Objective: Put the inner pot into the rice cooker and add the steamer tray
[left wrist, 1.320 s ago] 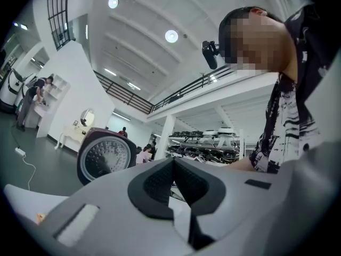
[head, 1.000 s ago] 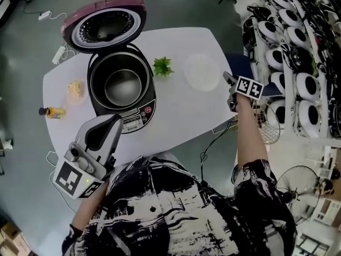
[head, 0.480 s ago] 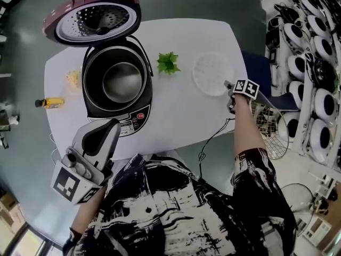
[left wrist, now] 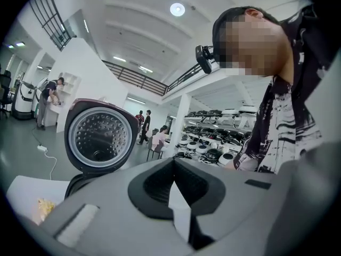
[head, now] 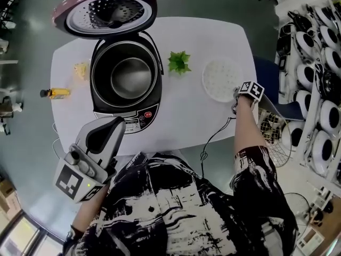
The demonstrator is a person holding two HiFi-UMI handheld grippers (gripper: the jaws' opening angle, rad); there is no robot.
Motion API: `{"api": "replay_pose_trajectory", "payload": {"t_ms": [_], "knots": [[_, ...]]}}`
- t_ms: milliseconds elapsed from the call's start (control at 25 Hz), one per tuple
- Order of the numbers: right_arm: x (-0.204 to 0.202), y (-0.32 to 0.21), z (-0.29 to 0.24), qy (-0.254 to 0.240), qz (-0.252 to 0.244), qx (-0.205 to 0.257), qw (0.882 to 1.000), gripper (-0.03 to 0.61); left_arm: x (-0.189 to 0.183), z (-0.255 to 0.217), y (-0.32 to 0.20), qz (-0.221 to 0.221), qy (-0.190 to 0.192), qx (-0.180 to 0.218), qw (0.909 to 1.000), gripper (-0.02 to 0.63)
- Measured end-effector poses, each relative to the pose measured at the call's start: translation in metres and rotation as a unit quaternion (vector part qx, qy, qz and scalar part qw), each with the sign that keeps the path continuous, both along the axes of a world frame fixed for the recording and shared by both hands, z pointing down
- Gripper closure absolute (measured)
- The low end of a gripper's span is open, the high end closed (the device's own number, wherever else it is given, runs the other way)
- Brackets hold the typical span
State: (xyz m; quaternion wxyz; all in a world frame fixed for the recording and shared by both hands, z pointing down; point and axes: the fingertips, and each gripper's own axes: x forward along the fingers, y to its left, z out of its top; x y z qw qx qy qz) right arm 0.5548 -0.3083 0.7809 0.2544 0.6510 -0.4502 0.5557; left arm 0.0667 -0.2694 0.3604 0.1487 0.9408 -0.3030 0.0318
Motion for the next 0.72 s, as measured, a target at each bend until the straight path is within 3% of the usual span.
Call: {"api": "replay_pose_trajectory", "payload": {"t_ms": [200,320,440,600,720], "knots": [[0.002,0.006,-0.021,0.006,-0.011,0.006,1.000,0.577,-0.003,-0.005,0.003,0.008,0.013,0.009,0.9998,0.609],[-0.005,0.004,-0.049,-0.014,-0.001,0.038,0.999,0.578,-0.005,-0.014,0.006,0.020,0.024,0.018,0.9993,0.609],[-0.019,-0.005,-0.094,-0.022,-0.026,0.085,0.996,0.578,-0.007,-0.023,0.012,0.034,0.041,0.031,0.9981,0.609],[-0.066,-0.033,-0.172,-0.040,-0.086,0.165,0.982,0.578,-0.016,-0.035,0.021,0.050,0.062,0.050,0.9956,0.609],[-0.122,-0.056,-0.230,-0.057,-0.156,0.217,0.962,0.578,-0.021,-0.041,0.031,0.055,0.075,0.062,0.9938,0.609]]}}
